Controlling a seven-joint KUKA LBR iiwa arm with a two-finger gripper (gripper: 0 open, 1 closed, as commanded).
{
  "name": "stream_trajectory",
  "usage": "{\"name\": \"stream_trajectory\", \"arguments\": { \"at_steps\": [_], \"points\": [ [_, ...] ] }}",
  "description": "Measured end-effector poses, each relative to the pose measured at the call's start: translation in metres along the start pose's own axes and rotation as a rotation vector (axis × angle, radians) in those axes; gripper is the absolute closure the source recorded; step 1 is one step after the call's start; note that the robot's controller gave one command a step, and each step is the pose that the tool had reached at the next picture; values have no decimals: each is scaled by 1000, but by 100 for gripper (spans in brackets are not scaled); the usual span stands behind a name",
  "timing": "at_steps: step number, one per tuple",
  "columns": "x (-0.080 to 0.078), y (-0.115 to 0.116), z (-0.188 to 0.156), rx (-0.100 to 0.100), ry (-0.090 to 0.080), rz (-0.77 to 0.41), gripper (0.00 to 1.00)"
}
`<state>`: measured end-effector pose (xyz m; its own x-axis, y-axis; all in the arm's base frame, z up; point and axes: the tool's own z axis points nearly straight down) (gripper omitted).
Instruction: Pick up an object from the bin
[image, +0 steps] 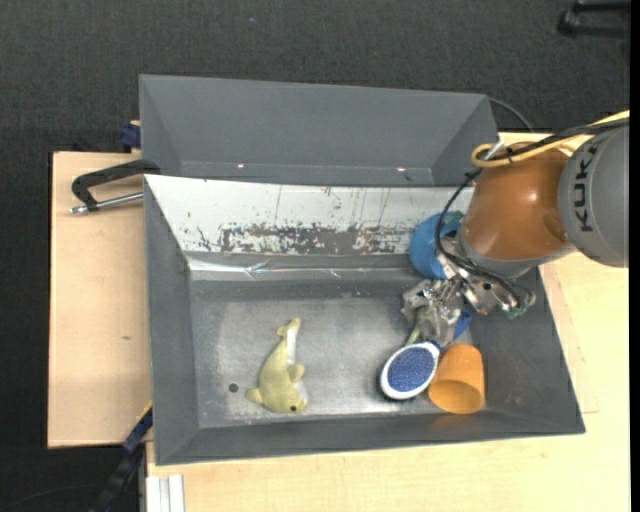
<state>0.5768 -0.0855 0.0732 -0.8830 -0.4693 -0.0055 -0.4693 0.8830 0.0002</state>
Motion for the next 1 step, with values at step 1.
{"name": "stream_trajectory", "arguments": {
  "at_steps": [1],
  "points": [
    [29, -31, -87, 9, -6, 112, 100]
  ]
}}
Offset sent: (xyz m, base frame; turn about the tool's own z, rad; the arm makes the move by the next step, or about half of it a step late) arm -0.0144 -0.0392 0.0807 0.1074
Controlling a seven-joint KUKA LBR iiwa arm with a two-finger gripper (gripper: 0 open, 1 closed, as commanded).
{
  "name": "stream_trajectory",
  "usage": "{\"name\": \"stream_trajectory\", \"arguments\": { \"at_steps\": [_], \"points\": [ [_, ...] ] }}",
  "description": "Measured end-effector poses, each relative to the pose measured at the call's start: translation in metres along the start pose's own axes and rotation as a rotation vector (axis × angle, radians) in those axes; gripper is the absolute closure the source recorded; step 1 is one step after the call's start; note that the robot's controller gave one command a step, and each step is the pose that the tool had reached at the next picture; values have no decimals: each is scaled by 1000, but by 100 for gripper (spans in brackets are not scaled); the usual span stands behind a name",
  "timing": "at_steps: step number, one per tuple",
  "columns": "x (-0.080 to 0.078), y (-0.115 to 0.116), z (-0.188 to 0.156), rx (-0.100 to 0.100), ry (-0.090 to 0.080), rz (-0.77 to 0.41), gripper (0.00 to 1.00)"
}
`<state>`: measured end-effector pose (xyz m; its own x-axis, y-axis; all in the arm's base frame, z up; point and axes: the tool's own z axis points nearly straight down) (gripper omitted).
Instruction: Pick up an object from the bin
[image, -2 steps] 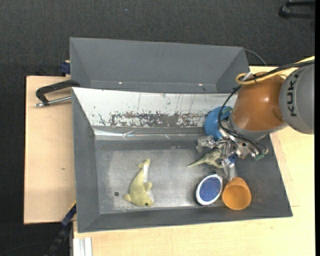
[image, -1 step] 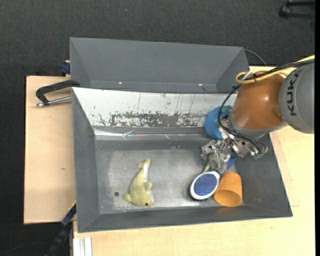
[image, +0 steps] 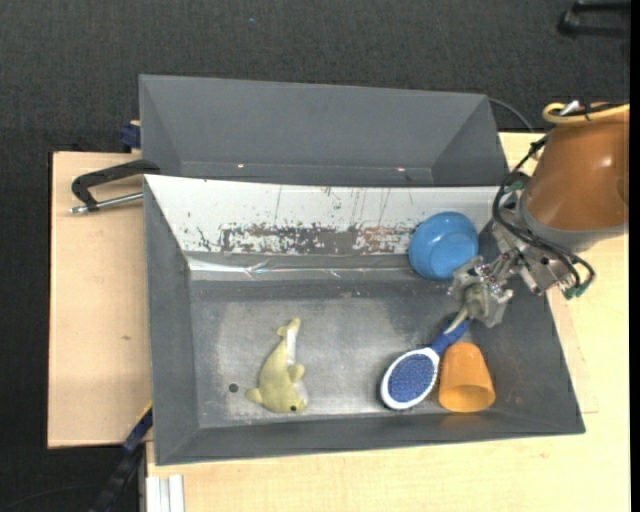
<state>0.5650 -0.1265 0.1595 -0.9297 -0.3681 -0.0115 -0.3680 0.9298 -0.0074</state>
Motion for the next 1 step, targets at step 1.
{"name": "stream_trajectory", "arguments": {
  "at_steps": [1],
  "points": [
    [6, 0, -101, 0, -2, 124, 100]
  ]
}}
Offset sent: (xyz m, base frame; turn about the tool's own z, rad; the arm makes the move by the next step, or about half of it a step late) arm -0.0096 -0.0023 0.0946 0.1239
